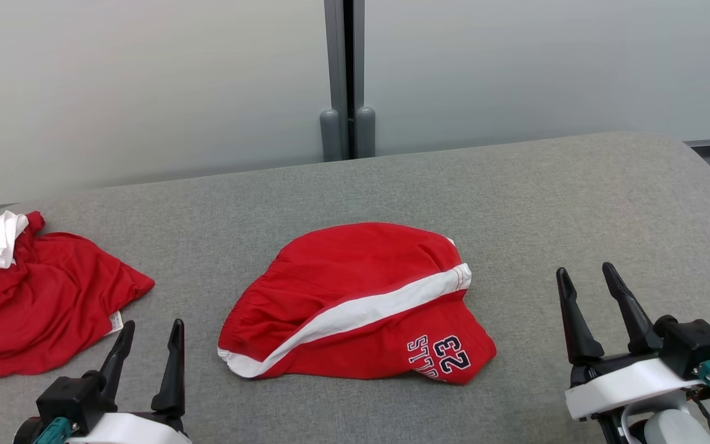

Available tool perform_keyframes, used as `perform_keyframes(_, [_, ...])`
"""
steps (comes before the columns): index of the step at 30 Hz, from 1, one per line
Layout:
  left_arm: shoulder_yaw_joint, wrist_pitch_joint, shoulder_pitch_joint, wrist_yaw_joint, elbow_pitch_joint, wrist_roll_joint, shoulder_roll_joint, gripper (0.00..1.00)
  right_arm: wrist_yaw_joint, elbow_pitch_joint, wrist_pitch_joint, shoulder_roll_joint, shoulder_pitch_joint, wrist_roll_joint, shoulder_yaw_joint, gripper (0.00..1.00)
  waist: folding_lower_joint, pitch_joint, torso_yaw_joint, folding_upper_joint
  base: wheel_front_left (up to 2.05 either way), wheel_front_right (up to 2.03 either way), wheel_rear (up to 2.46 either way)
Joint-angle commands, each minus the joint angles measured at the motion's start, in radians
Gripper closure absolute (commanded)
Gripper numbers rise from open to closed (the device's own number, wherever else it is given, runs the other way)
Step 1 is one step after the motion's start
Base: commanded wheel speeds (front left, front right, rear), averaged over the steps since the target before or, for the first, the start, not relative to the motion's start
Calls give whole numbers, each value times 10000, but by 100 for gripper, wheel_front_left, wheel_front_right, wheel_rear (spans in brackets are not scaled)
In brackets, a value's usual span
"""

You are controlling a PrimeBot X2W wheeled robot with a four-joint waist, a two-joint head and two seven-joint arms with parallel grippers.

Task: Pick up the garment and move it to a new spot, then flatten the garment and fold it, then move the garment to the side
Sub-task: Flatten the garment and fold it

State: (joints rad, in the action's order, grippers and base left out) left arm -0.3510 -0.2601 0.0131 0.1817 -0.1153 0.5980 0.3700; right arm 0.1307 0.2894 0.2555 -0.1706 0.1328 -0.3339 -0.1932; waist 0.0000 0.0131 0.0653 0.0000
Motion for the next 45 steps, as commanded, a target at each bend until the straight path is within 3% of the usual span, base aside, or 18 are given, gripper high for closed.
perform_keyframes(1, [-3, -35, 59, 4, 91, -43, 54, 0, 0, -61, -70, -15, -72, -73, -22, 0, 0, 11, -36, 0, 0, 0, 0])
perform_keyframes(15, [-260, 727, 2, -161, 152, 208, 282, 0, 0, -135, -434, -97, 72, -216, -341, 0, 0, -129, -111, 0, 0, 0, 0])
perform_keyframes(19, [-533, 1690, -270, -518, -146, 468, 511, 0, 0, 98, -1031, -160, 547, -556, -718, 0, 0, -400, -95, 0, 0, 0, 0])
perform_keyframes(29, [-1215, 4217, -1794, -1684, -1073, 1204, 754, 0, 0, 1084, -4145, -691, 2382, -2339, -1959, 0, 0, -1555, -270, 0, 0, 0, 0])
perform_keyframes(36, [-1602, 4701, -2700, -2251, -1707, 1241, 560, 0, 0, 1088, -5146, -843, 3101, -3236, -2559, 0, 0, -2055, -387, 0, 0, 0, 0])
perform_keyframes(45, [-1951, 4669, -3369, -2683, -2372, 1224, 304, 0, 0, 1201, -5316, -1010, 3538, -3866, -2997, 0, 0, -2338, -486, 0, 0, 0, 0])
